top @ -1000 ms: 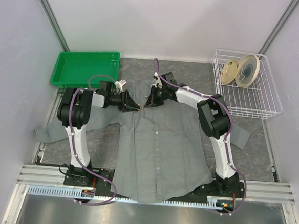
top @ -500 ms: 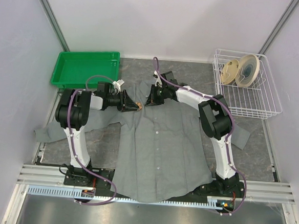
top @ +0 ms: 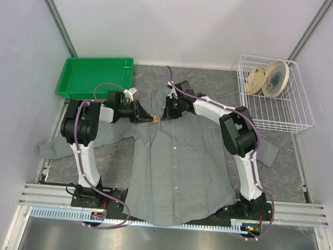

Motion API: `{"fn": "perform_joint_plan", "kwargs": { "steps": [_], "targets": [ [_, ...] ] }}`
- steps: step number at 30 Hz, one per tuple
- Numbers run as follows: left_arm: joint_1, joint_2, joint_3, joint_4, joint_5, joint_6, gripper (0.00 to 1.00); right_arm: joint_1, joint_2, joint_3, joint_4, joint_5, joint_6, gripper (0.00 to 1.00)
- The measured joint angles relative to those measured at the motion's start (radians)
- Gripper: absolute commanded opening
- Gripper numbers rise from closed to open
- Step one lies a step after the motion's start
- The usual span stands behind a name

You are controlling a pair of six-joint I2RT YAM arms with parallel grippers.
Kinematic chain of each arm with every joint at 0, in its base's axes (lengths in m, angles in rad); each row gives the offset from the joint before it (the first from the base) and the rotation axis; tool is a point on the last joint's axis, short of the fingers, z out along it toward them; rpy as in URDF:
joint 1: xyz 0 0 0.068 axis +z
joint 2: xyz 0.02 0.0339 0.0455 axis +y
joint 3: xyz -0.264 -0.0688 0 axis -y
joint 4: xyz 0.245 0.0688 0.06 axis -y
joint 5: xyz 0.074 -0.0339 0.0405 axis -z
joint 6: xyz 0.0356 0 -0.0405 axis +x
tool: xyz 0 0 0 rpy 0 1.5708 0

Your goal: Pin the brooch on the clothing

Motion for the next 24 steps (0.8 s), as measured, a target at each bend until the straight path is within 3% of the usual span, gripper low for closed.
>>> {"fn": "perform_joint_plan", "kwargs": {
  "steps": [11, 16, 24],
  "targets": [
    [0.002, 0.000, -0.003, -0.005, -0.023, 0.001, 0.03, 0.011, 0.000, 0.039, -0.035, 0.021, -0.028, 0.00],
    [0.008, 0.000, -0.003, -0.020, -0.027, 0.002, 0.02, 0.021, 0.000, 0.063, -0.045, 0.016, -0.030, 0.09],
    [0.008, 0.000, -0.004, -0.042, -0.034, 0.005, 0.02, 0.037, 0.003, 0.076, -0.054, 0.016, -0.031, 0.09]
  ]
}}
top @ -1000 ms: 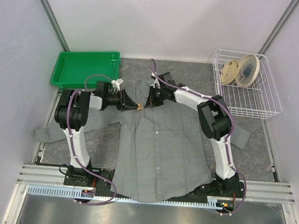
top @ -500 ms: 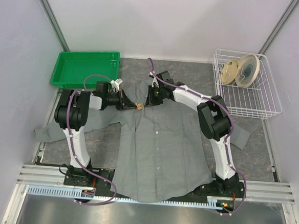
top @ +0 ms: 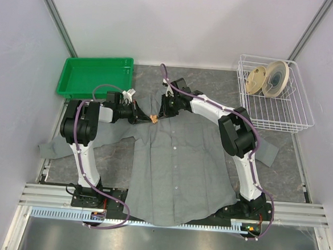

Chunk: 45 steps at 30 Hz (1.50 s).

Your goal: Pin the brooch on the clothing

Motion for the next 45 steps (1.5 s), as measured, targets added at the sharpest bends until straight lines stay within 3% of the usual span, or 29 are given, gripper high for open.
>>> {"fn": "perform_joint_plan", "kwargs": {
  "steps": [7, 12, 23, 26, 30, 35, 38, 45],
  "targets": [
    [-0.005, 0.000, -0.001, 0.000, -0.010, 0.000, 0.02, 0.004, 0.013, 0.014, -0.005, 0.001, 0.000, 0.11],
    [-0.005, 0.000, -0.011, -0.001, -0.022, 0.000, 0.02, 0.011, 0.034, 0.031, -0.002, -0.002, 0.009, 0.25],
    [-0.015, 0.000, -0.015, -0.001, -0.021, 0.000, 0.02, 0.065, 0.061, 0.060, 0.023, -0.021, 0.019, 0.36],
    [-0.014, 0.000, -0.015, -0.002, -0.025, 0.000, 0.02, 0.068, 0.073, 0.060, 0.021, -0.024, 0.019, 0.45],
    [-0.014, 0.000, -0.016, -0.002, -0.030, 0.000, 0.02, 0.063, 0.082, 0.072, 0.019, -0.055, 0.018, 0.64],
    [-0.015, 0.000, -0.016, -0.001, -0.030, 0.000, 0.02, 0.059, 0.078, 0.089, 0.044, -0.157, -0.005, 0.73],
    [-0.015, 0.000, -0.016, -0.001, -0.029, 0.000, 0.02, 0.052, 0.053, 0.090, 0.060, -0.248, -0.019, 0.74],
    [-0.014, 0.000, -0.016, -0.001, -0.029, 0.000, 0.02, -0.019, -0.080, 0.014, 0.125, -0.355, -0.040, 0.42]
  ]
}}
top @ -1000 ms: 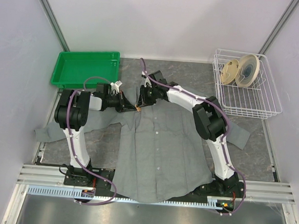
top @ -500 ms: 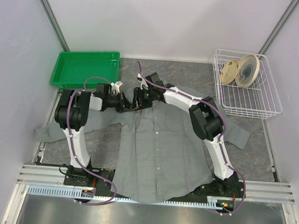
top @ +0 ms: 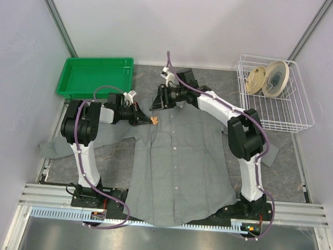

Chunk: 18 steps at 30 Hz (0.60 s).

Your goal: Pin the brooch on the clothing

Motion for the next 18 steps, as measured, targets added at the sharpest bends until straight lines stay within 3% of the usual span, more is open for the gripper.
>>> {"fn": "perform_joint_plan", "kwargs": {
  "steps": [5, 18],
  "targets": [
    [0.000, 0.000, 0.000, 0.000, 0.001, 0.000, 0.02, -0.079, -0.017, -0.085, 0.006, 0.079, -0.021, 0.28],
    [0.000, 0.008, 0.000, 0.000, 0.017, 0.000, 0.02, -0.034, 0.077, -0.100, -0.011, 0.169, -0.054, 0.24]
  ]
}}
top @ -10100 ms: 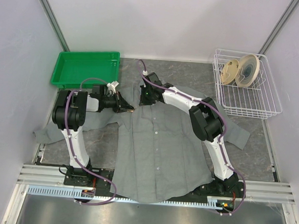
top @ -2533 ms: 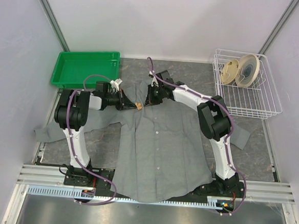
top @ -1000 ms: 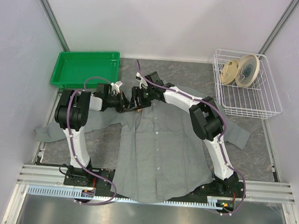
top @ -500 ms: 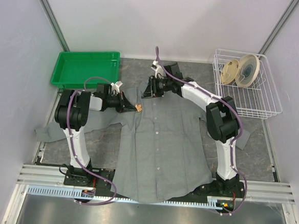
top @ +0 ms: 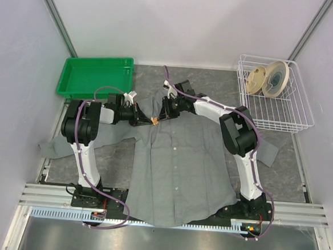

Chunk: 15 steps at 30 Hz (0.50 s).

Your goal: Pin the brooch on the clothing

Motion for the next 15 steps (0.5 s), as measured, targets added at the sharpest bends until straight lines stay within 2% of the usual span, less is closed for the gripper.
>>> {"fn": "perform_joint_plan", "kwargs": {
  "steps": [4, 11, 15],
  "targets": [
    [0.000, 0.002, 0.000, 0.000, 0.001, 0.000, 0.02, 0.021, 0.010, 0.000, 0.003, 0.010, -0.009, 0.22],
    [0.000, 0.003, 0.000, -0.002, 0.001, 0.000, 0.02, 0.041, 0.050, 0.002, 0.024, 0.034, -0.019, 0.08],
    [0.004, 0.003, 0.002, -0.005, 0.000, 0.000, 0.02, 0.048, 0.055, 0.012, 0.024, 0.044, -0.026, 0.06]
  ]
}}
